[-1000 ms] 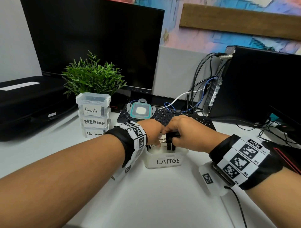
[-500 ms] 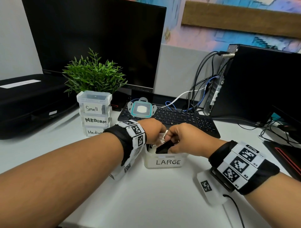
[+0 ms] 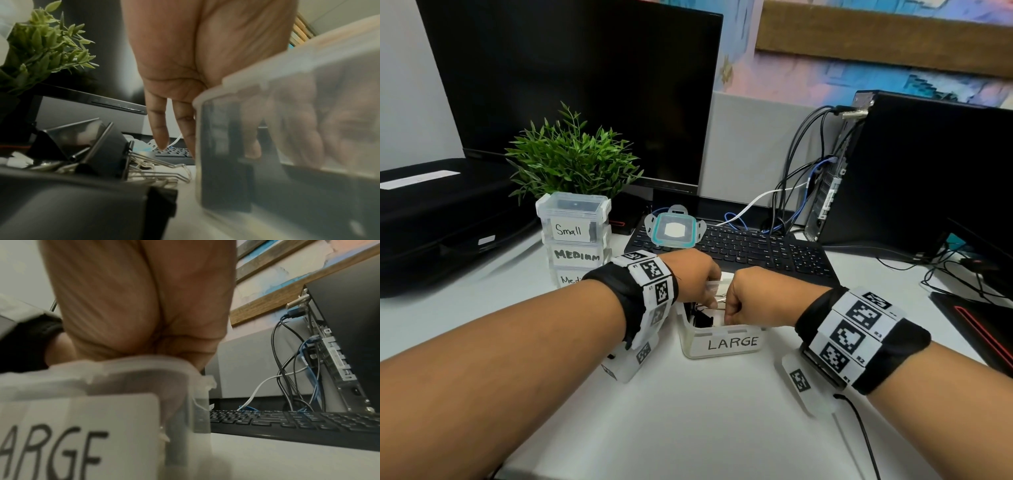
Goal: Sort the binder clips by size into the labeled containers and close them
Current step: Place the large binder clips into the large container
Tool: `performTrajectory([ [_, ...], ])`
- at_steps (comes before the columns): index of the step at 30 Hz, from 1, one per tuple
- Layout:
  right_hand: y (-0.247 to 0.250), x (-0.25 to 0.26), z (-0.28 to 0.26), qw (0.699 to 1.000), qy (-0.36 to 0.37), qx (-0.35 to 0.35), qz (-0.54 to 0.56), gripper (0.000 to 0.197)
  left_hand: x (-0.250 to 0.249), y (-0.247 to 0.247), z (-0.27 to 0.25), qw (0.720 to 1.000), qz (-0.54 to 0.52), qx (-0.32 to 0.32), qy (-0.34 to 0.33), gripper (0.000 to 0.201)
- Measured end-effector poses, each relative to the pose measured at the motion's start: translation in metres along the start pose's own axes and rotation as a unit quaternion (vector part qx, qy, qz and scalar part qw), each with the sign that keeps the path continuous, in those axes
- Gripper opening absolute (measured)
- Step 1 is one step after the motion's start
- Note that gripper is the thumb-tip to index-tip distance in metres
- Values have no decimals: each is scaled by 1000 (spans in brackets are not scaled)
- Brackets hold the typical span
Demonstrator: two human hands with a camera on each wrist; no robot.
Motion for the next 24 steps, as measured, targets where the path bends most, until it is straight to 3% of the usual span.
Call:
performTrajectory([
  [5,-3,2,7,1000,-17,15,1,13,0,0,-1,1000,-5,3,4,26],
  [12,-6,8,14,992,-80,34,-94,25,1,0,-2,1000,-18,5,9,28],
  [17,-9,9,19,988,-71,55,-125,27,1,0,-6,999,-27,11,21,22],
  [24,-11,9,18,986,-59,55,-144,25,-2,0,-11,999,-34,11,25,33],
])
Point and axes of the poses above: each hand's wrist, its own z-axis towards the middle knuckle, its own y-axis out of the back of the hand, x = y × z, the point moved 4 cm from there along z, towards the middle knuckle
